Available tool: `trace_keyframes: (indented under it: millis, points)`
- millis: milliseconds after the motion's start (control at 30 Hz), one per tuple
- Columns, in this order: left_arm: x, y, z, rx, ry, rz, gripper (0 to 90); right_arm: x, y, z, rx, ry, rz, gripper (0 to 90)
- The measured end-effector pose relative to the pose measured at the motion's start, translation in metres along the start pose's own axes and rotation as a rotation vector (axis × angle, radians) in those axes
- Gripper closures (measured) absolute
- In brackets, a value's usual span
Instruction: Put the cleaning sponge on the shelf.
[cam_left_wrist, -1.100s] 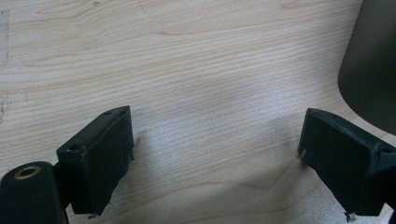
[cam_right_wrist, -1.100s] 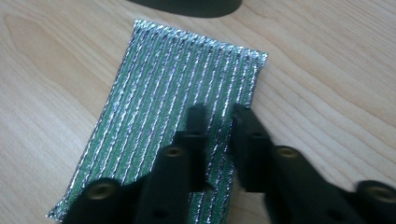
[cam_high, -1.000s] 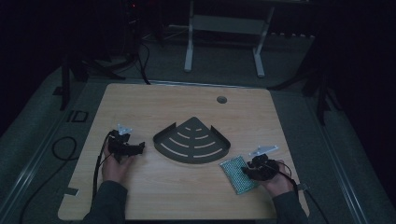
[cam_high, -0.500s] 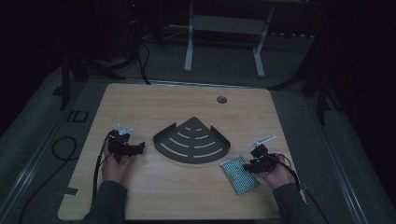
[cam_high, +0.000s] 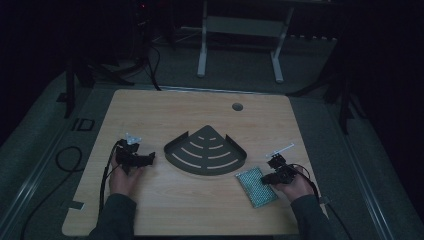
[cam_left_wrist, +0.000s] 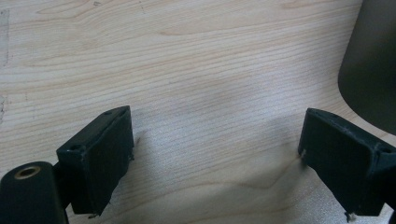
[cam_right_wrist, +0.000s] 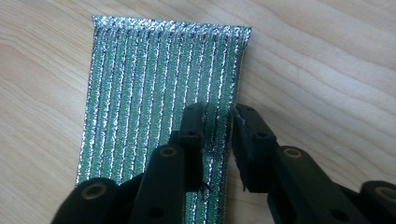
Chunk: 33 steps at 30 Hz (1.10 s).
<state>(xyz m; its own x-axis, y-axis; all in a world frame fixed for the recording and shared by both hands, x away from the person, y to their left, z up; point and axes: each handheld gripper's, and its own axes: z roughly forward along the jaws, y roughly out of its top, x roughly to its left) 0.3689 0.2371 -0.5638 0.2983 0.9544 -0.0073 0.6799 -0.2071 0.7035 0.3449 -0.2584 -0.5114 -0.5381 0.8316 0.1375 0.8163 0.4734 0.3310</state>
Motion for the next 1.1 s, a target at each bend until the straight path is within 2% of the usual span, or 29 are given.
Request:
trace_keyframes:
  millis: [167,333,367,533,767,1100]
  points:
    - [0.000,0.000,0.000,0.000,0.000,0.000,10.9,-0.003,0.000,0.002,0.007,0.025,0.035,75.1]
    - [0.000,0.000,0.000,0.000,0.000,0.000,10.9,-0.003,0.000,0.002,0.011,0.026,0.035,79.2]
    - [0.000,0.000,0.000,0.000,0.000,0.000,10.9,-0.002,-0.001,0.002,0.010,0.017,0.025,84.8]
    - [0.000,0.000,0.000,0.000,0.000,0.000,10.9,0.000,-0.001,0.001,0.008,-0.010,0.007,88.8]
    - [0.000,0.000,0.000,0.000,0.000,0.000,10.9,0.006,0.002,-0.004,0.016,-0.043,-0.029,89.6]
    - [0.000,0.000,0.000,0.000,0.000,0.000,10.9,0.007,0.007,-0.022,0.008,-0.066,-0.049,89.6]
